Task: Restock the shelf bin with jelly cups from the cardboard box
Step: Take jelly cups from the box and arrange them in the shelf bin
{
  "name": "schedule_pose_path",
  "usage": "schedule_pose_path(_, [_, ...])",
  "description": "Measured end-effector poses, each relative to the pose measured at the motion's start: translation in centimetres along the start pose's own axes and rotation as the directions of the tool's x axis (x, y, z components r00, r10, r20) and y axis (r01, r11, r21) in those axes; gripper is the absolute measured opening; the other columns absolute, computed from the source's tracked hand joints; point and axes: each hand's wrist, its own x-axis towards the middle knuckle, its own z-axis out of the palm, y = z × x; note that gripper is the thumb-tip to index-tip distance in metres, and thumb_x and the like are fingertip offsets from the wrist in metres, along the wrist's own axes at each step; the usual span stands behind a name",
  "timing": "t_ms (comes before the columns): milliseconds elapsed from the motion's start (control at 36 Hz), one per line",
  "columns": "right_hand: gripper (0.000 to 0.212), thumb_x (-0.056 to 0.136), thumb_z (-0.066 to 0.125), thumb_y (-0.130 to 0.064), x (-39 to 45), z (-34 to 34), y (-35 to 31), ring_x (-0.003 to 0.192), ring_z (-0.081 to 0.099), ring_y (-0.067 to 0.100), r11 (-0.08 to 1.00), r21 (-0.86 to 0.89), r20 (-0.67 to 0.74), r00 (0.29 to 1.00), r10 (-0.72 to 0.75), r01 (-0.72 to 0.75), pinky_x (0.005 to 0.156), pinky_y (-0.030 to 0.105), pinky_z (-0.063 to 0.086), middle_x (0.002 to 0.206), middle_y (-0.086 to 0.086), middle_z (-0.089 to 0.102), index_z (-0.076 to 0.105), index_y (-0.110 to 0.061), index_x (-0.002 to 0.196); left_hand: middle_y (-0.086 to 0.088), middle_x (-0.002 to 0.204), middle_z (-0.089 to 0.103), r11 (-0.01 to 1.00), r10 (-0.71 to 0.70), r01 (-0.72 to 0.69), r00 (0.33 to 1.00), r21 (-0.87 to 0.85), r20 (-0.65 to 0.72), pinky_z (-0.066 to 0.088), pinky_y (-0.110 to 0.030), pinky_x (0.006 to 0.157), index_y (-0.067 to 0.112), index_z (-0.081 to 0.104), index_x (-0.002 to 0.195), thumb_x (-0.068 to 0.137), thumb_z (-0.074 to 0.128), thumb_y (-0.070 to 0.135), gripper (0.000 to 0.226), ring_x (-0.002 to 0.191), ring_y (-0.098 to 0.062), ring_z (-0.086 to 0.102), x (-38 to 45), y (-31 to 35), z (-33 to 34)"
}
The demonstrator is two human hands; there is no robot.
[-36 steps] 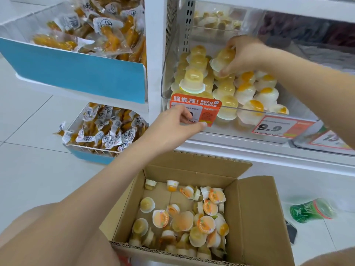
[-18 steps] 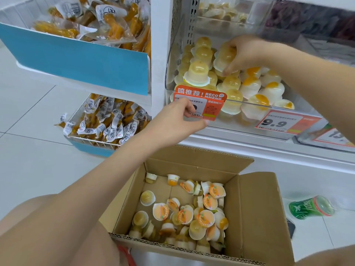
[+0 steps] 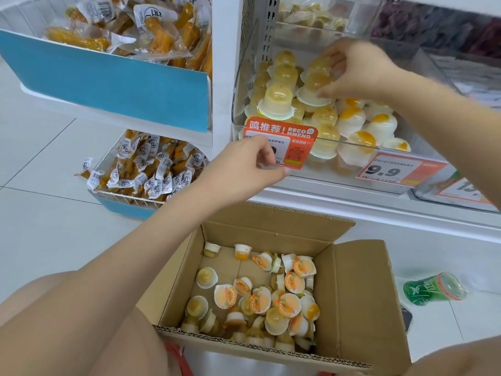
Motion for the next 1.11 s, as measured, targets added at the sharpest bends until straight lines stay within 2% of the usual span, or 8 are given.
schedule_pose_path(139, [0.054, 0.076, 0.078, -0.022, -7.0, -0.8, -1.2, 0.106, 0.058, 0.008, 0.961, 0.187, -0.161, 0.971, -0.176, 0.205, 0.091, 0.009, 0.043, 0.116, -0.003, 0.061, 0.058, -0.017, 0.126, 0.009, 0.09, 0.061, 1.0, 0.001, -0.002, 0.998, 0.028, 0.069, 0.048, -0.024, 0.072, 0.022, 0.059, 0.085, 0.081, 0.068, 0.038, 0.019, 0.086, -0.009, 0.06, -1.2, -0.4, -0.2])
schedule_pose_path(306, [0.049, 0.075, 0.077, -0.014, -14.4, 3.5, -1.3, 0.105, 0.058, 0.006, 0.854, 0.428, -0.097, 0.955, -0.281, 0.295, 0.095, 0.017, 0.046, 0.112, -0.008, 0.061, 0.06, -0.019, 0.12, 0.005, 0.093, 0.061, 0.992, -0.082, 0.058, 0.973, 0.112, 0.218, 0.048, -0.03, 0.078, 0.017, 0.06, 0.093, 0.081, 0.071, 0.032, 0.022, 0.088, -0.012, 0.058, -3.5, -3.3, 2.6])
schedule_pose_path(444, [0.051, 0.077, 0.076, -0.017, -18.6, 13.9, 0.3, 0.11, 0.053, 0.006, 0.887, 0.403, 0.257, 0.903, -0.344, 0.224, 0.098, 0.021, 0.042, 0.12, -0.004, 0.06, 0.058, -0.019, 0.126, 0.006, 0.09, 0.056, 0.939, -0.224, 0.048, 0.836, 0.34, 0.501, 0.041, -0.024, 0.071, 0.015, 0.06, 0.103, 0.083, 0.067, 0.024, 0.024, 0.089, -0.013, 0.055, -6.6, -8.5, 5.7])
schedule_pose_path(639, [0.059, 0.085, 0.067, -0.019, -23.0, 28.9, 2.6, 0.121, 0.046, 0.021, 0.954, 0.268, 0.743, 0.602, -0.292, 0.131, 0.093, 0.027, 0.039, 0.133, 0.002, 0.05, 0.043, -0.017, 0.138, -0.006, 0.11, 0.059, 0.82, -0.482, 0.05, 0.598, 0.57, 0.641, 0.043, -0.029, 0.077, 0.012, 0.053, 0.112, 0.084, 0.061, 0.014, 0.029, 0.096, -0.021, 0.054, -10.1, -18.3, 10.2])
schedule_pose_path(778, [0.069, 0.083, 0.07, -0.018, -24.0, 36.7, 2.6, 0.128, 0.043, 0.024, 0.965, 0.252, 0.785, 0.568, -0.249, 0.076, 0.1, 0.034, 0.041, 0.142, 0.006, 0.044, 0.036, -0.018, 0.143, -0.01, 0.129, 0.052, 0.799, -0.541, 0.081, 0.529, 0.596, 0.654, 0.045, -0.035, 0.096, 0.016, 0.042, 0.133, 0.088, 0.052, 0.009, 0.046, 0.115, -0.025, 0.053, -11.1, -23.7, 15.0])
schedule_pose_path(917, [0.044, 0.083, 0.068, -0.025, -24.5, 40.9, 1.5, 0.112, 0.054, 0.026, 0.944, 0.3, 0.768, 0.552, -0.324, 0.137, 0.087, 0.032, 0.043, 0.121, 0.009, 0.058, 0.054, -0.011, 0.122, -0.009, 0.136, 0.048, 0.764, -0.374, -0.3, 0.516, 0.572, 0.771, 0.035, -0.034, 0.103, 0.015, 0.046, 0.134, 0.101, 0.03, 0.037, 0.042, 0.123, -0.03, 0.046, -10.8, -26.7, 18.2])
schedule_pose_path(1000, [0.044, 0.085, 0.062, -0.008, -25.4, 42.0, 0.4, 0.116, 0.052, 0.026, 0.903, 0.356, 0.762, 0.484, -0.43, 0.242, 0.088, 0.038, 0.048, 0.127, 0.01, 0.054, 0.05, -0.009, 0.127, -0.015, 0.139, 0.044, 0.772, -0.455, -0.199, 0.491, 0.604, 0.743, 0.035, -0.039, 0.102, 0.008, 0.044, 0.133, 0.102, 0.027, 0.028, 0.04, 0.126, -0.032, 0.044, -10.8, -27.8, 19.1])
schedule_pose_path(1111, [0.045, 0.084, 0.063, -0.01, -25.6, 43.7, -0.9, 0.112, 0.052, 0.03, 0.901, 0.357, 0.728, 0.531, -0.434, 0.247, 0.082, 0.045, 0.05, 0.126, 0.011, 0.05, 0.047, -0.008, 0.125, -0.014, 0.137, 0.046, 0.724, -0.579, -0.127, 0.422, 0.678, 0.698, 0.039, -0.036, 0.096, 0.012, 0.04, 0.136, 0.102, 0.029, 0.03, 0.04, 0.122, -0.03, 0.047, -10.6, -28.5, 19.7])
